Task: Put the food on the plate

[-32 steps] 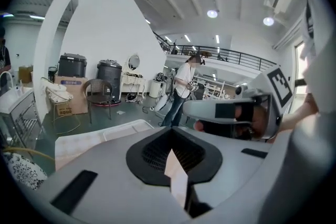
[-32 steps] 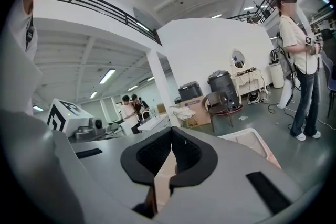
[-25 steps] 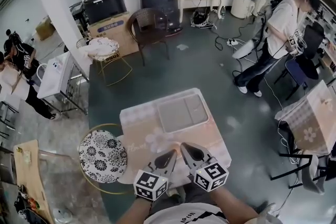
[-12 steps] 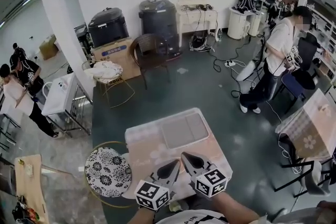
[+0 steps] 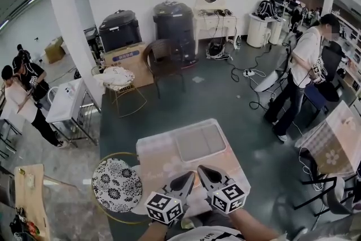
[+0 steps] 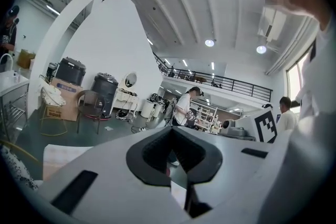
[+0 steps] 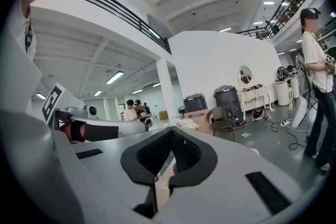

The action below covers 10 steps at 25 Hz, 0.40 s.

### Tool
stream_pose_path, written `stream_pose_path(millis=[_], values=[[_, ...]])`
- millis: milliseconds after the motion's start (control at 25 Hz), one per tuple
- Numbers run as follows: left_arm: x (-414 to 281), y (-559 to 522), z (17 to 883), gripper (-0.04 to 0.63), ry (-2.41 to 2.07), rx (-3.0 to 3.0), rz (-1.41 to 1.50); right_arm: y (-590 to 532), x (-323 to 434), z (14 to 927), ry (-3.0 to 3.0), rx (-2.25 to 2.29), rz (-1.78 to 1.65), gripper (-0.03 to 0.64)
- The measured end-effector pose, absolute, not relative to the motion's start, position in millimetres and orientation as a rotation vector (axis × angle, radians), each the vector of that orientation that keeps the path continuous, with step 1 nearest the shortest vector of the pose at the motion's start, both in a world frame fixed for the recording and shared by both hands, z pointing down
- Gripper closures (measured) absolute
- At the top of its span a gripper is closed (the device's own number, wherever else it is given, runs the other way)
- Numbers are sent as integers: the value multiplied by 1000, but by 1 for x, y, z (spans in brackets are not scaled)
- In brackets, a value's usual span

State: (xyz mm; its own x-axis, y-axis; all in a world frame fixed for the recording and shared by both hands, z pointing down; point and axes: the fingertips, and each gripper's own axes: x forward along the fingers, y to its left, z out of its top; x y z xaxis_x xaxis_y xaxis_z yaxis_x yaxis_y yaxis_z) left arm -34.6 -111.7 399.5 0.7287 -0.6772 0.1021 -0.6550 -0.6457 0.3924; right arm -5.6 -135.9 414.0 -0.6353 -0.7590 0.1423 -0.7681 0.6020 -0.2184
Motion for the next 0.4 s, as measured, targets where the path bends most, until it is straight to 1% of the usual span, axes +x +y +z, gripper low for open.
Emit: stream_pose_path(millis=[400], values=[[-41,-113,415,589,-1066,2508,-35,-135,-8,419,-2789,1318,401,603]])
